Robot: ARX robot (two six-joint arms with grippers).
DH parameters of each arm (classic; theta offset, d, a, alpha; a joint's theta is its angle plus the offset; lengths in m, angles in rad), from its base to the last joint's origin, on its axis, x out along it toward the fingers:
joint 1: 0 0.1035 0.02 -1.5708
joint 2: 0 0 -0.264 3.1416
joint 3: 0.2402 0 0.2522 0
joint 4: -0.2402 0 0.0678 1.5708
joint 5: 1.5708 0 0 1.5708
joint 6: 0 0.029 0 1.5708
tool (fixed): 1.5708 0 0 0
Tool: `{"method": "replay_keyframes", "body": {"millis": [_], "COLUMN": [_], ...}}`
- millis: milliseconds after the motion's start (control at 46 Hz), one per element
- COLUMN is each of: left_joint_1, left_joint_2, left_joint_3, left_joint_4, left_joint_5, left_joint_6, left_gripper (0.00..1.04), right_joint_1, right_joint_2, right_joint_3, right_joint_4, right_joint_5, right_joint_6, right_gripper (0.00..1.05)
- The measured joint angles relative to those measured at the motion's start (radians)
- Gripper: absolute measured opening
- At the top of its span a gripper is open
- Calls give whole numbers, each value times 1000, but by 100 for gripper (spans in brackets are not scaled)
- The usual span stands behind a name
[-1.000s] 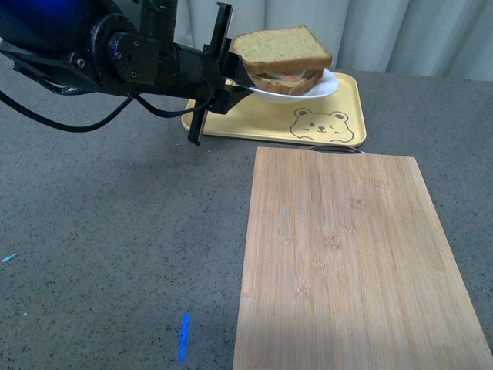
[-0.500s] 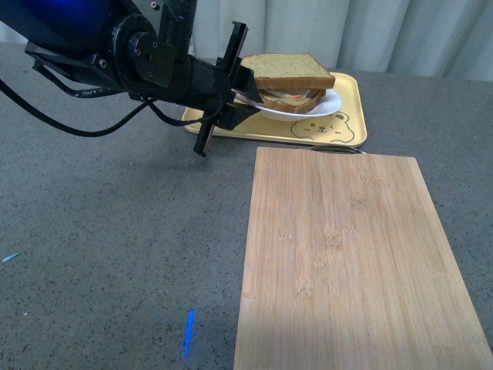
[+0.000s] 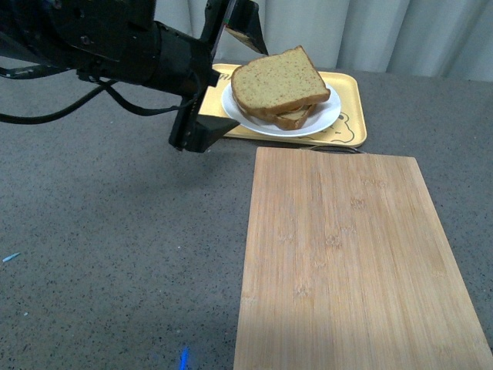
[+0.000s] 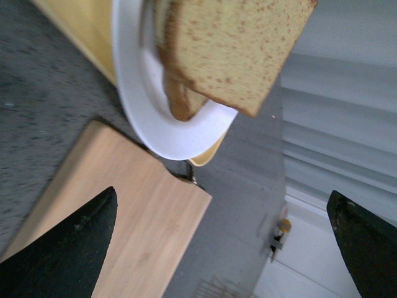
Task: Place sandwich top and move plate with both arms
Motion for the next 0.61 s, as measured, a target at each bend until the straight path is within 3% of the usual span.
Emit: {"method": "replay_keyframes", "body": {"millis": [196, 261, 304, 391, 500, 609], "left_joint_1": [11, 1, 0, 11, 50, 78], "left_joint_2": [-51, -47, -48, -80, -195, -297], "left_joint_3": [-57, -125, -212, -356, -531, -630], "left_joint_4": [11, 222, 442, 689, 883, 925], "left_joint_5": [-44, -248, -429, -591, -618, -597], "left_joint_6": [66, 207, 397, 702, 1017, 1151], "left_gripper": [98, 90, 82, 70, 52, 38], "right_joint_1": [0, 0, 0, 0, 0, 0], "right_joint_2": [0, 0, 0, 0, 0, 0], "right_joint_3": [0, 0, 0, 0, 0, 0], "right_joint_4": [0, 0, 0, 0, 0, 0], "right_joint_5": [0, 0, -1, 0, 1, 0], "right_joint_6": [0, 0, 0, 0, 0, 0], "right_gripper": [95, 95, 95, 95, 95, 95]}}
